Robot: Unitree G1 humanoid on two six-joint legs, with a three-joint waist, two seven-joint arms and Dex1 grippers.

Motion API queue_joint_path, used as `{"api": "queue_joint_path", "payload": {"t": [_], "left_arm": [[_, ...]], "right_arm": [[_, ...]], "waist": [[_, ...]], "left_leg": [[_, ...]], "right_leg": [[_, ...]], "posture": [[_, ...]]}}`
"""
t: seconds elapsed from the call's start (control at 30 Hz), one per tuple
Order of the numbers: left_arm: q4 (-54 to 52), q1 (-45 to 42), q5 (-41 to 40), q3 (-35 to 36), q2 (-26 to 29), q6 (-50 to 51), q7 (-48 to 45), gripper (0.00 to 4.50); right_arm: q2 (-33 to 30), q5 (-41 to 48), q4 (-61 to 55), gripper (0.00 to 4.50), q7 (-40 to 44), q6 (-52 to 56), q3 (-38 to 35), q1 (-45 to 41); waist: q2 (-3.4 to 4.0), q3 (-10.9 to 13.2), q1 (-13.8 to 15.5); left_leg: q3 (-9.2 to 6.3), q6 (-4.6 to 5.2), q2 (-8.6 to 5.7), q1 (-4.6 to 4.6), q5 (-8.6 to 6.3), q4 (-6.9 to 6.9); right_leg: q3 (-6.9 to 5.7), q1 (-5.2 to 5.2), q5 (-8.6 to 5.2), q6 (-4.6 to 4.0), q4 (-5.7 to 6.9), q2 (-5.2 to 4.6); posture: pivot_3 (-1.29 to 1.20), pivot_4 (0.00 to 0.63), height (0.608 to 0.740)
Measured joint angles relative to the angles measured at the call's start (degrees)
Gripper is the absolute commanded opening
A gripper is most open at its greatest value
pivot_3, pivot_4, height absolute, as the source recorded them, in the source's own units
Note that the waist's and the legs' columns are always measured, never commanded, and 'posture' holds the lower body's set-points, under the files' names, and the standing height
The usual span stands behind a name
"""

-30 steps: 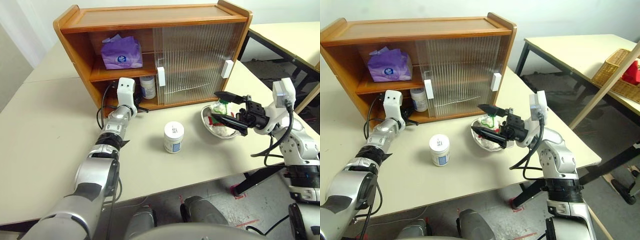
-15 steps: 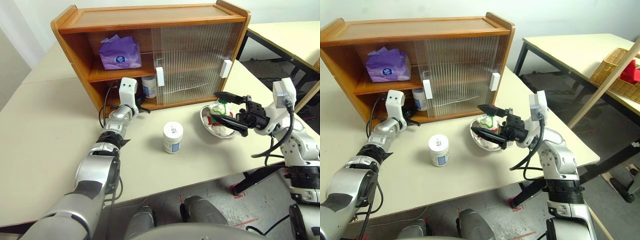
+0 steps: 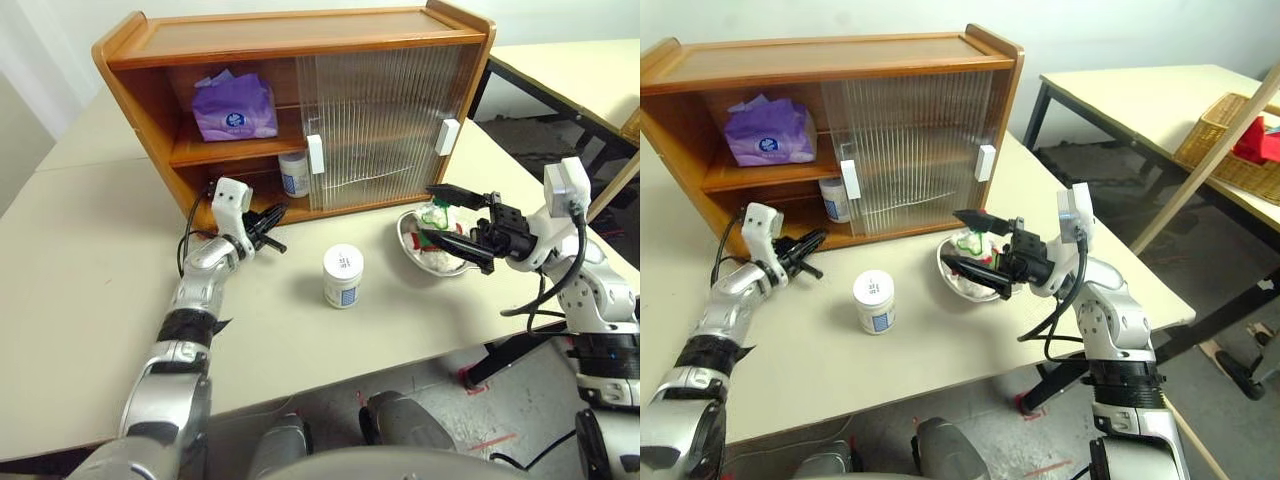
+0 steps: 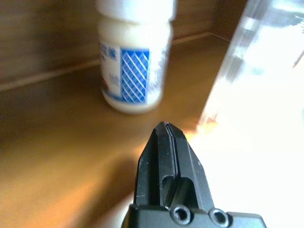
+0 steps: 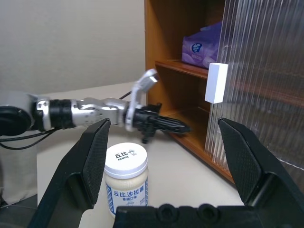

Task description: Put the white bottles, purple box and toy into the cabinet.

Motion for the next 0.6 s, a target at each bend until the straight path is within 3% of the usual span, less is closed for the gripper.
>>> {"api": "queue_joint_path", "payload": {"t": [0.27,0.4,0.6], "left_arm": [[-9.14,7.18,-6.78,0.04,6.19,1.09,-16.24,2.97],[-8.89,8.86,-7.94,-0.56,10.0,2.53,-23.58,4.38],[-11.78,10.28,-8.53,-4.32,10.94,4.07,-30.88,4.48]], "right_arm": [[0.3,0.08,0.54,4.5,1.98,0.0,0.18,-0.66],[0.26,-0.01,1.78,4.5,4.61,0.0,1.49,-2.53],[0.03,-0.42,4.11,4.5,5.98,0.0,1.76,-4.24]], "waist": [[0.03,-0.02,-0.08],[0.11,-0.11,-0.19],[0.34,-0.3,-0.1]], "left_leg": [[-0.34,-0.11,0.55,-0.17,-0.08,-0.11],[-0.26,-0.13,0.88,-0.79,-0.08,-0.11],[-0.2,-0.12,1.05,-1.28,-0.08,-0.13]], "right_leg": [[0.09,-0.31,0.0,-0.24,0.04,-0.07],[-0.02,-1.02,0.46,-1.04,0.07,-0.16],[-0.08,-1.54,0.56,-1.2,0.08,-0.09]], "posture": [[-0.27,0.011,0.74],[-0.26,0.009,0.74],[-0.26,0.009,0.74]]}}
